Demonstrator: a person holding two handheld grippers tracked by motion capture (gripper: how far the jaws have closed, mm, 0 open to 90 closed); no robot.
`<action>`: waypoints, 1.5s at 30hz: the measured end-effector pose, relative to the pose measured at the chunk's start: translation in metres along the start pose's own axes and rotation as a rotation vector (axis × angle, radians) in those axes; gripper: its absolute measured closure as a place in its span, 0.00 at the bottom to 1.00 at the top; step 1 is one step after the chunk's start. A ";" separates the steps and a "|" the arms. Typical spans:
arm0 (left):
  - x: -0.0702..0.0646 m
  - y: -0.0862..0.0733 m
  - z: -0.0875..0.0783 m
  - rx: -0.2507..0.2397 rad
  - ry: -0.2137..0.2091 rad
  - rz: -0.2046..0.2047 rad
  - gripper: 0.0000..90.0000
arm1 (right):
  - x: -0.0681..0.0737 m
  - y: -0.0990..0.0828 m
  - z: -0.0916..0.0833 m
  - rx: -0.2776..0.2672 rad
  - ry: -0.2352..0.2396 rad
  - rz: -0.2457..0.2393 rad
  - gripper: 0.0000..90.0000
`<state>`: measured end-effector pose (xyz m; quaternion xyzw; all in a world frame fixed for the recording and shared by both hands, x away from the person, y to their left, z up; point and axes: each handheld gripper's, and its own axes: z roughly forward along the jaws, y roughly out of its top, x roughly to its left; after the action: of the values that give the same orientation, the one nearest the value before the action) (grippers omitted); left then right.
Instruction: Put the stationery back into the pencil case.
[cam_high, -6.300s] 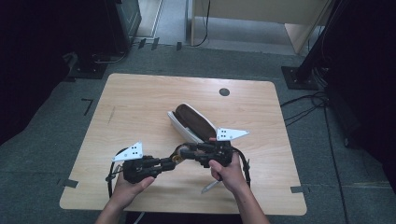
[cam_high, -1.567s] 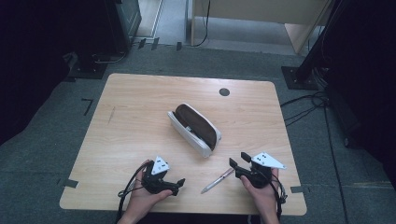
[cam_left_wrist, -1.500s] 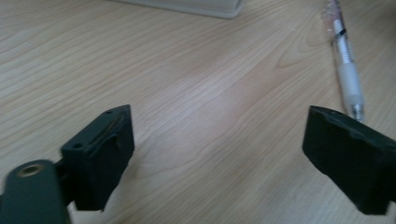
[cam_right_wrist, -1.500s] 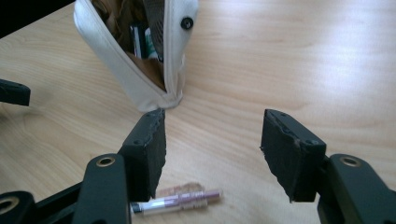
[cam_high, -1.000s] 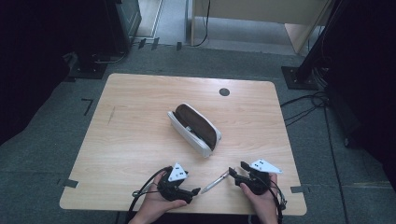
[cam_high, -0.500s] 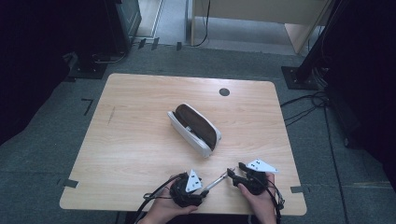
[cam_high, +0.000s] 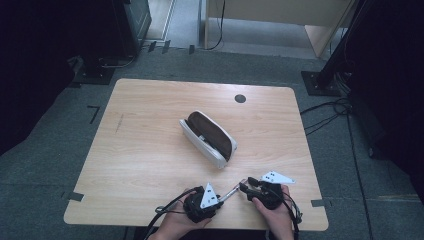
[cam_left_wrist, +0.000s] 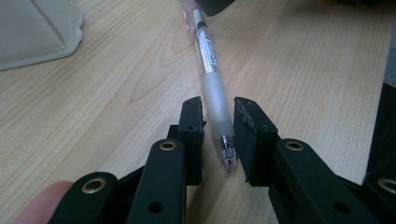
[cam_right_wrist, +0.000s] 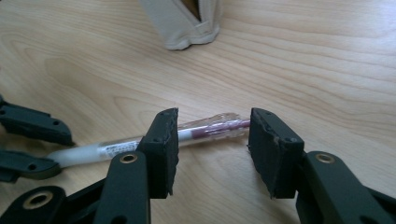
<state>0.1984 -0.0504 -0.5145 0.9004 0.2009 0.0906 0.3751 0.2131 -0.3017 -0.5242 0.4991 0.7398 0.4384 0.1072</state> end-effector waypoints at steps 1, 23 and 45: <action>0.001 0.000 0.000 -0.001 0.002 -0.001 0.82 | 0.000 0.000 0.000 0.003 0.006 -0.003 0.59; 0.013 0.011 0.013 -0.026 -0.121 -0.247 0.71 | 0.016 0.001 0.011 -0.011 0.048 0.062 0.51; 0.071 -0.039 -0.043 -0.061 0.147 -0.333 0.35 | 0.059 -0.008 0.014 0.007 -0.231 -0.016 0.31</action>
<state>0.2378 0.0324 -0.5106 0.8339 0.3713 0.0991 0.3961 0.1879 -0.2457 -0.5225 0.5404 0.7281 0.3747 0.1935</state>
